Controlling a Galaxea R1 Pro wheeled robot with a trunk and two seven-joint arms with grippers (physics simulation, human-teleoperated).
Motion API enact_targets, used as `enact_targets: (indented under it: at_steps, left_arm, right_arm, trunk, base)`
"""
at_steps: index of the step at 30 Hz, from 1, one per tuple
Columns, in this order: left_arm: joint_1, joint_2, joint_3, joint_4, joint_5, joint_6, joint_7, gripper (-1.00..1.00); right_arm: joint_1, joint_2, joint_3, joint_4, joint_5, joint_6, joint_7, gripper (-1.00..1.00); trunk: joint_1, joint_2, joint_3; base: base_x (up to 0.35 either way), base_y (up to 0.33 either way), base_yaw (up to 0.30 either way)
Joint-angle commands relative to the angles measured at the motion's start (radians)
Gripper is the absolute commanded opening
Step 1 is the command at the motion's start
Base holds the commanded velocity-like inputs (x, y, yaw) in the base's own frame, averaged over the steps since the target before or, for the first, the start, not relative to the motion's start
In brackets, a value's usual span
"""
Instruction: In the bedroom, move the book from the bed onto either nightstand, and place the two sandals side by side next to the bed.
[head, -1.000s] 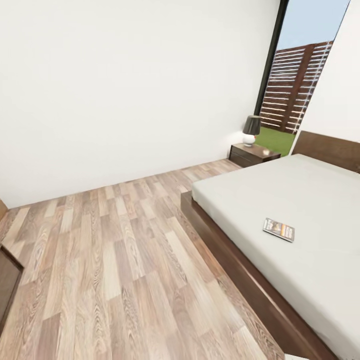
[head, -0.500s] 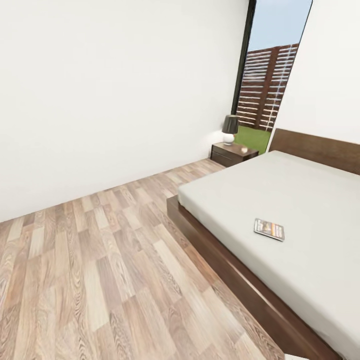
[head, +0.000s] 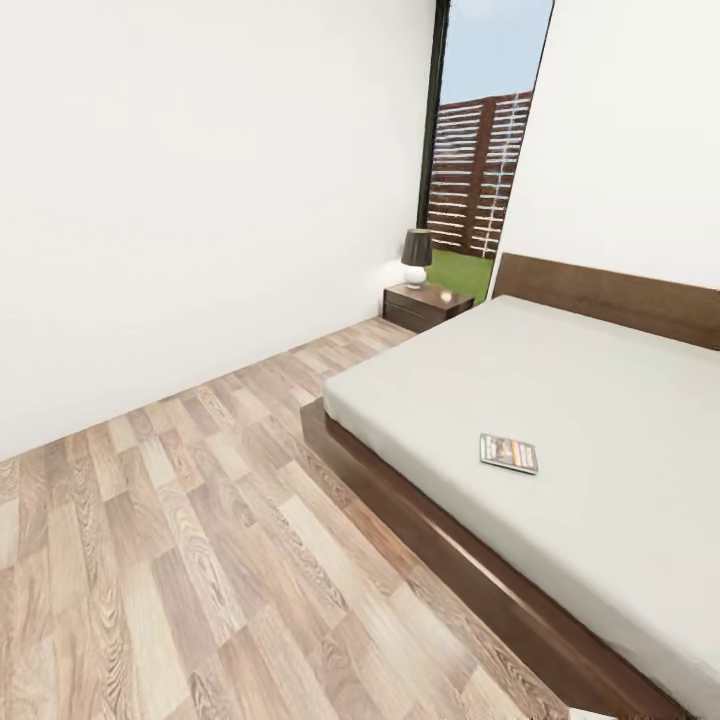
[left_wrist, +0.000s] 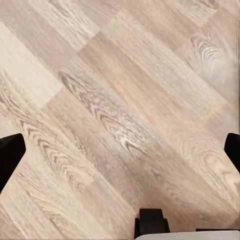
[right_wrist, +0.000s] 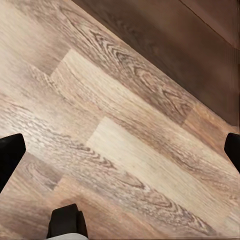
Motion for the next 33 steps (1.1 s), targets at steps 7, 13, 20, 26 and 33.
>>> enact_targets:
  at_steps: [7,13,20,26,33]
  left_arm:
    - [0.001,0.000,-0.009,-0.001,0.005,-0.004,0.005,1.00]
    - [0.001,0.001,-0.009,-0.001,0.004,-0.005,0.005,1.00]
    - [0.002,0.001,-0.009,-0.001,0.004,-0.005,0.005,1.00]
    - [0.002,0.000,-0.009,-0.001,0.003,-0.004,0.005,1.00]
    - [0.002,0.001,-0.009,-0.001,0.004,-0.005,0.005,1.00]
  right_arm:
    - [-0.001,-0.001,-0.008,0.001,0.011,-0.002,-0.005,1.00]
    - [-0.001,0.000,-0.008,0.001,0.011,-0.002,-0.005,1.00]
    - [-0.001,-0.001,-0.008,0.001,0.011,-0.002,-0.005,1.00]
    - [-0.001,0.000,-0.008,0.001,0.011,-0.002,-0.005,1.00]
    - [-0.001,0.000,-0.008,0.001,0.011,-0.002,-0.005,1.00]
  trunk:
    - [0.000,0.000,-0.001]
    - [0.000,0.000,-0.001]
    - [0.000,0.000,-0.001]
    - [0.000,0.000,-0.001]
    - [0.000,0.000,0.001]
  base:
    - [0.019,0.015,-0.282]
    - [0.005,0.004,-0.282]
    - [0.004,0.057,-0.282]
    - [0.052,0.196,-0.282]
    - [0.048,0.145,-0.282]
